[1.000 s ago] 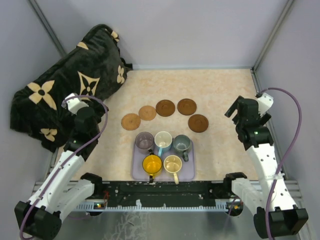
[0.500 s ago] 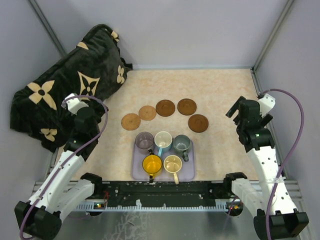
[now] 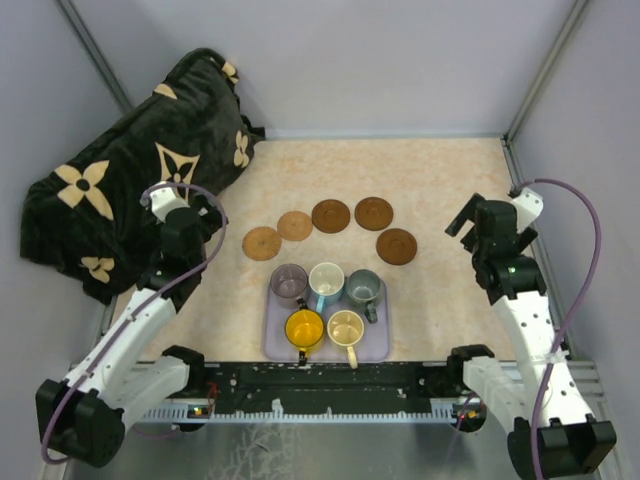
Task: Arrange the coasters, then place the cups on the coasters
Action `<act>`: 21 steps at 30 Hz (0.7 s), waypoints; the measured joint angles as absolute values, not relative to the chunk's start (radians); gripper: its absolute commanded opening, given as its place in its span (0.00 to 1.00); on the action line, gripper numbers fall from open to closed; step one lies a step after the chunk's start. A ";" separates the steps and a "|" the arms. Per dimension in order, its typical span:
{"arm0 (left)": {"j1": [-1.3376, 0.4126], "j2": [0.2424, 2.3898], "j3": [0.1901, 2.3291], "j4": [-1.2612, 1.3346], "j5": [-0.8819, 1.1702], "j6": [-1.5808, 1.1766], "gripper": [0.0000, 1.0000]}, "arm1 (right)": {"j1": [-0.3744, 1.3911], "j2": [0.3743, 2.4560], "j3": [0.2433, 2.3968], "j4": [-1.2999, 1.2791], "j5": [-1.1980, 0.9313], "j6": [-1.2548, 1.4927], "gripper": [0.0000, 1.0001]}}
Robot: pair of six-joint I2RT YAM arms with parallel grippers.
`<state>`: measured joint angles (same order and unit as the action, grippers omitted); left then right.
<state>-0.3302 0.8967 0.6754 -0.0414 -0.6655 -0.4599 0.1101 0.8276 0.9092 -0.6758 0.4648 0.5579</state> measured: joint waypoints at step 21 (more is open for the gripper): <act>-0.330 0.981 0.675 -0.005 -0.546 -0.403 0.99 | 0.201 0.878 0.858 -0.632 0.454 0.561 0.99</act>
